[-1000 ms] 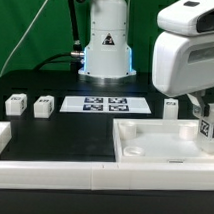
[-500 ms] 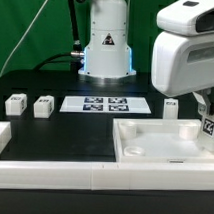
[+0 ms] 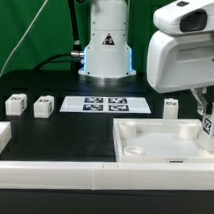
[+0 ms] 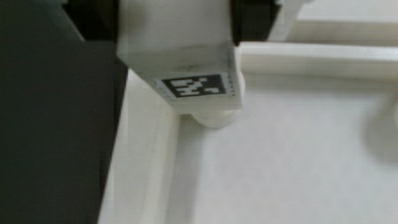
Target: Assemble one leg
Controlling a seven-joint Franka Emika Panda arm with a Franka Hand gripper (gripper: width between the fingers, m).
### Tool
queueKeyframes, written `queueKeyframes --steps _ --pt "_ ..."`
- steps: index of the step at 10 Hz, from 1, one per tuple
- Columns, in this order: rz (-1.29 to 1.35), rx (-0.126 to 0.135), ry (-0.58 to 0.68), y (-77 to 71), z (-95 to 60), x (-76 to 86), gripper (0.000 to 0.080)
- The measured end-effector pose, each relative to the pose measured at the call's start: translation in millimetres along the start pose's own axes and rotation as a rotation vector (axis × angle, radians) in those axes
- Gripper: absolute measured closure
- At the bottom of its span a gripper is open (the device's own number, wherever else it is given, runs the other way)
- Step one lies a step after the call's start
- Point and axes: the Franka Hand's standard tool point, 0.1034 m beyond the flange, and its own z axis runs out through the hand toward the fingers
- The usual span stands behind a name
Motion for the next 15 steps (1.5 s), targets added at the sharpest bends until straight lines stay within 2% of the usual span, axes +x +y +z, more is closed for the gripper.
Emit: queueKeyframes --steps 4,7,8,10,11,12,15 --pt "0.442 0.035 0.059 -0.6 -0.6 2.5 0.0501" --pt "0.595 0.041 0.059 -0.9 -0.5 2.6 0.0493" --pt "0.558 0.04 0.059 -1.0 -0.3 2.5 0.0493" --pt "0.491 0.036 0.056 -0.9 1.5 1.9 0.0229" --pt "0.411 0.028 0.058 -1.6 1.0 2.2 0.0229" --pt "0.269 0.019 0.062 -2.8 1.1 2.0 0.0165" --pt "-0.193 -0.042 0.125 -3.1 0.8 6.3 0.0153"
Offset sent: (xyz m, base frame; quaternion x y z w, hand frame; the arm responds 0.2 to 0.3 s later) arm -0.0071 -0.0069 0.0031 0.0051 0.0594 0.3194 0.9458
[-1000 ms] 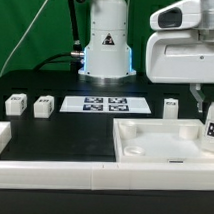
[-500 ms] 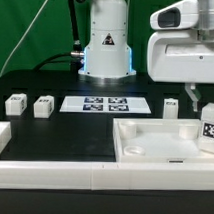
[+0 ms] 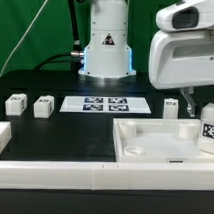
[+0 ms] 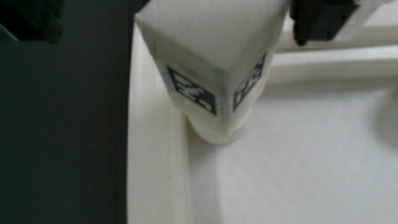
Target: Assemble one leg
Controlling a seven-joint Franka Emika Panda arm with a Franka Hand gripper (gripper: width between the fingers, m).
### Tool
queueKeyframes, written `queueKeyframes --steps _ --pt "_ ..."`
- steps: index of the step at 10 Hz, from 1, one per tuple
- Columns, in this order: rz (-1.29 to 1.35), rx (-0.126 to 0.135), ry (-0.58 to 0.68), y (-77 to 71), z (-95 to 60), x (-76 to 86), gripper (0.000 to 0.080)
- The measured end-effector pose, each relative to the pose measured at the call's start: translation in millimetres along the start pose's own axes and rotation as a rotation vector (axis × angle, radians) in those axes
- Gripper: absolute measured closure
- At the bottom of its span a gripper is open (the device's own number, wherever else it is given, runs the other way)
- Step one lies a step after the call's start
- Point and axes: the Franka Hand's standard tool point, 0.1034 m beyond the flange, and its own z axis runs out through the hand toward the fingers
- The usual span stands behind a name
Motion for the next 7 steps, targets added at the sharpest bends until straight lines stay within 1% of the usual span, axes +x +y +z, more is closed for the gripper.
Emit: queueKeyframes --steps 1,2,4,5,6,7 --pt "-0.061 -0.014 0.008 -0.4 2.0 -0.6 0.015" --pt "-0.218 -0.024 0.011 3.5 2.5 0.4 0.015" --pt "-0.351 -0.025 0.009 13.9 5.6 -0.5 0.015" --pt "-0.419 -0.024 0.006 15.3 7.1 -1.3 0.015" --pt "-0.432 -0.024 0.006 14.7 7.1 -1.2 0.015" --pt "-0.431 -0.024 0.006 14.6 7.1 -1.2 0.0265"
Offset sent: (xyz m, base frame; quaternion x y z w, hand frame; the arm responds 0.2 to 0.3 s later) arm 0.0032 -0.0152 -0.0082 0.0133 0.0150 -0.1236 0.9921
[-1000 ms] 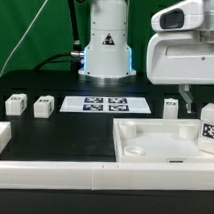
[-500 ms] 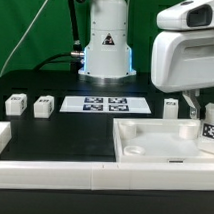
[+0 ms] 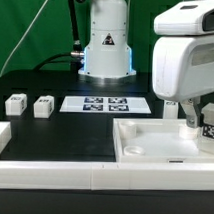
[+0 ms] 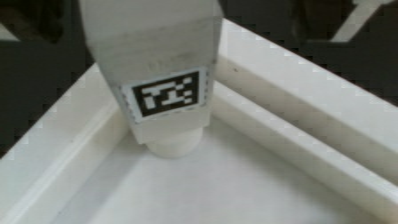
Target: Assemble one leg
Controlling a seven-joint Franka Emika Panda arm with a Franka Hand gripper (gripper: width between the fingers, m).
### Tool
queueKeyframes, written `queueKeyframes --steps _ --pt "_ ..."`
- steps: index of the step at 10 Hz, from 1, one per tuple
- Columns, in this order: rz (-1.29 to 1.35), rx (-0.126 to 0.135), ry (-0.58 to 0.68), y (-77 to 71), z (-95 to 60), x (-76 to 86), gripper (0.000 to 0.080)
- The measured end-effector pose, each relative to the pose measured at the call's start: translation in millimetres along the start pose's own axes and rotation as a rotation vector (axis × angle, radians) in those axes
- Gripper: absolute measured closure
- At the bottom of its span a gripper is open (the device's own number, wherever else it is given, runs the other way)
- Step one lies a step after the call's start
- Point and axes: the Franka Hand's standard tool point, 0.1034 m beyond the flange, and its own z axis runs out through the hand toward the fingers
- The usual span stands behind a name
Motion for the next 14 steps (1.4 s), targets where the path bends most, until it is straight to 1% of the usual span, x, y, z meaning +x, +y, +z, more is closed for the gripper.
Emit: queueKeyframes --steps 1,2,3,6,7,8,11,12,13,14 --pt "0.0 0.0 0.0 0.0 0.1 0.0 0.0401" --pt "0.0 0.0 0.0 -0.1 0.1 0.0 0.0401" --pt "-0.001 0.0 0.0 -0.2 0.1 0.0 0.0508" --pt "0.029 0.001 0.0 -0.6 0.2 0.2 0.0508" --pt "0.172 0.015 0.004 -2.7 0.8 0.4 0.0508" --pt "0.319 0.021 0.005 -4.4 1.2 0.8 0.0508" --pt "0.69 0.014 0.027 -2.7 2.0 -1.0 0.0508" --pt "0.859 0.011 0.044 -2.2 2.4 -1.5 0.0507" --pt "1.036 0.0 0.054 -3.3 2.8 -3.2 0.0507" --pt "1.128 -0.008 0.055 -3.7 2.7 -3.0 0.0507"
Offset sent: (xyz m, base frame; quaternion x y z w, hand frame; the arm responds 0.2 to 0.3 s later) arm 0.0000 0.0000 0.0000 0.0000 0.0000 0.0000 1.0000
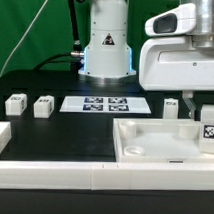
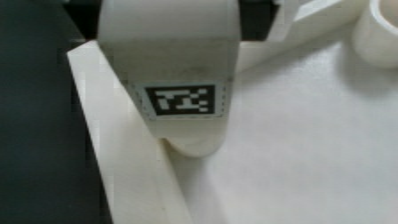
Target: Assemble one leg
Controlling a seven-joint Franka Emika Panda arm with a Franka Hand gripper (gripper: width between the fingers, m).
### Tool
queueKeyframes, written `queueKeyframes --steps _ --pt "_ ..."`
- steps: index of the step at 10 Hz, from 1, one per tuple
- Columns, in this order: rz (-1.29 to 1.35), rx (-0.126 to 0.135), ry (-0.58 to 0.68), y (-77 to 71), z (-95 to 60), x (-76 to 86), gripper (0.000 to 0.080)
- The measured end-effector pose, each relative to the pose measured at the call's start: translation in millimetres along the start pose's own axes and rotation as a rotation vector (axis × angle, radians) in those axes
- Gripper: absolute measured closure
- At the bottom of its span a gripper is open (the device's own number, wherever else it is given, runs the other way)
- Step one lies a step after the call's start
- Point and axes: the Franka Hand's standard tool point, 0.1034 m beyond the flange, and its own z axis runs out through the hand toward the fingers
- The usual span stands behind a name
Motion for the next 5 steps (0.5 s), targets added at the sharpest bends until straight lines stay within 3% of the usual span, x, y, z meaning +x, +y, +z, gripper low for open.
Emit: queueKeyframes --steps 2,5 --pt "0.323 -0.024 0.005 -0.2 0.2 -2.4 0.0506" --pt "0.523 -0.01 -0.011 0.6 0.3 -2.1 0.0506"
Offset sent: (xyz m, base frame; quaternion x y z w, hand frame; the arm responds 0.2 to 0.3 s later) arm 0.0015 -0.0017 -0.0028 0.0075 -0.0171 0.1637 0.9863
